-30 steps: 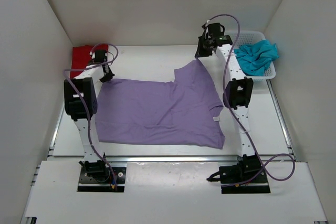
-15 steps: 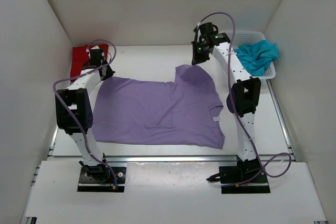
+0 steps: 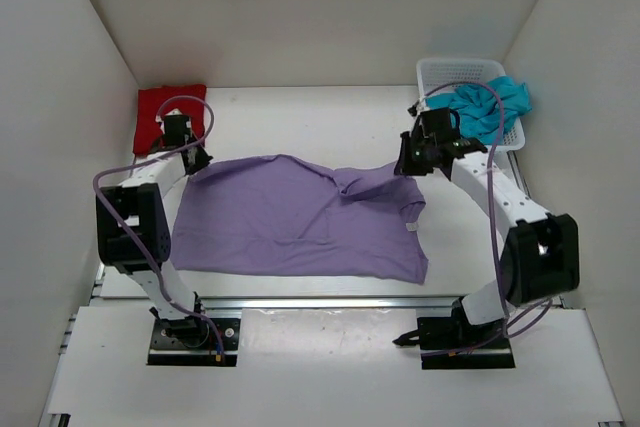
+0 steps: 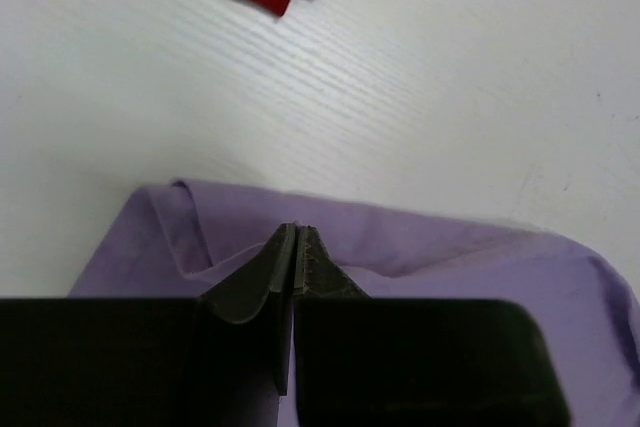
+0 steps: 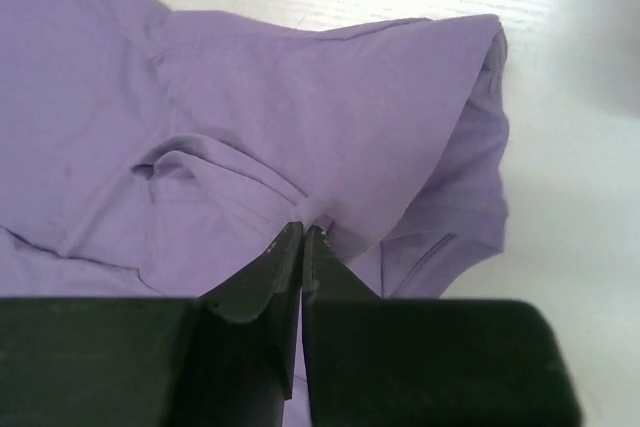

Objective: Fold and stack the t-shirts
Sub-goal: Fold the other side of the tshirt into a rectangle

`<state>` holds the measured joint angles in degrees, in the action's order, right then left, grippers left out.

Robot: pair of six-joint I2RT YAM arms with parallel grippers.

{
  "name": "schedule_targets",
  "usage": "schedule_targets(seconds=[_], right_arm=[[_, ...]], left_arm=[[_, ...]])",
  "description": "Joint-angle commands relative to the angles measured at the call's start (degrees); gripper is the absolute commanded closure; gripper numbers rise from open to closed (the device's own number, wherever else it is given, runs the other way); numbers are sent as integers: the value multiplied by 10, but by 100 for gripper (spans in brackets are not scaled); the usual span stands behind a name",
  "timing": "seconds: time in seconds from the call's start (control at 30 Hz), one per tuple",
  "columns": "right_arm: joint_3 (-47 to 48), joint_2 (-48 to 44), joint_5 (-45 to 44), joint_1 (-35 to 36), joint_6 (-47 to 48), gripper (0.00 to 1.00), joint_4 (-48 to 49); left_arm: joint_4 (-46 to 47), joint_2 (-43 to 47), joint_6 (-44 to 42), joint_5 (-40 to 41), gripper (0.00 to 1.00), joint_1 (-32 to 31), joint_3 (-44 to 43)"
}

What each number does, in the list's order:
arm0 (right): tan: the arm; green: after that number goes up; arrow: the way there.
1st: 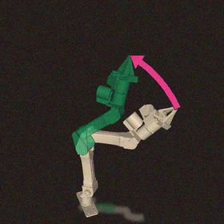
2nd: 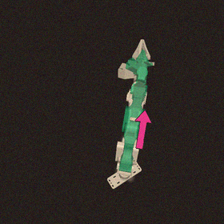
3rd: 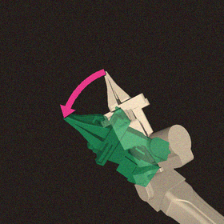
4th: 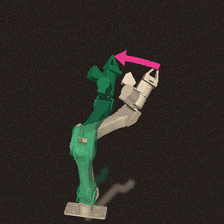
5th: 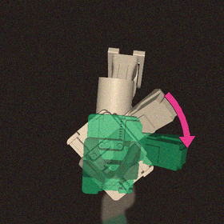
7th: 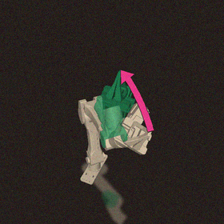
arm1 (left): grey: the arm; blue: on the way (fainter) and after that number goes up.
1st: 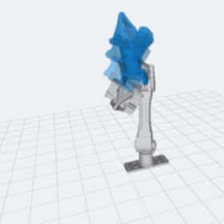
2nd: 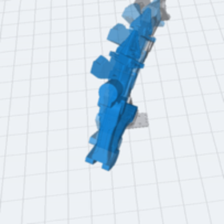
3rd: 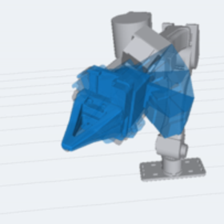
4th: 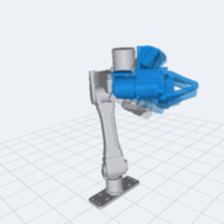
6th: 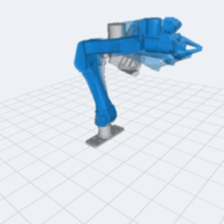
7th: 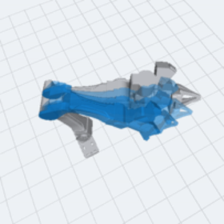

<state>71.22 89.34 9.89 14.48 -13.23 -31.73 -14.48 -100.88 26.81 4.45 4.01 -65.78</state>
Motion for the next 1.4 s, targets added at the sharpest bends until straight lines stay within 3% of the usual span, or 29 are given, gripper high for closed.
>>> schedule_targets(seconds=[0.0,0.2,0.47,0.83,1.0,1.07,1.23,1.37], right_arm=[[-64,-79,5,-3,-28,100,76],[-141,-180,29,16,-40,100,85],[-207,-295,-7,53,-44,100,44],[-392,-417,17,34,-90,100,13],[-381,-412,-38,91,-120,100,-29],[-379,-414,-41,87,-123,100,-43],[-369,-404,-50,93,-133,98,-80],[-353,-417,-61,90,-128,93,-112]], left_arm=[[16,74,-13,41,100,7,25],[1,116,-12,34,100,20,52],[15,170,-20,61,100,34,106],[-17,93,-30,65,100,59,116],[-13,97,-26,69,99,78,127],[-19,92,-20,62,93,80,128],[-19,82,-1,19,56,90,125],[0,117,39,-15,48,122,131]])
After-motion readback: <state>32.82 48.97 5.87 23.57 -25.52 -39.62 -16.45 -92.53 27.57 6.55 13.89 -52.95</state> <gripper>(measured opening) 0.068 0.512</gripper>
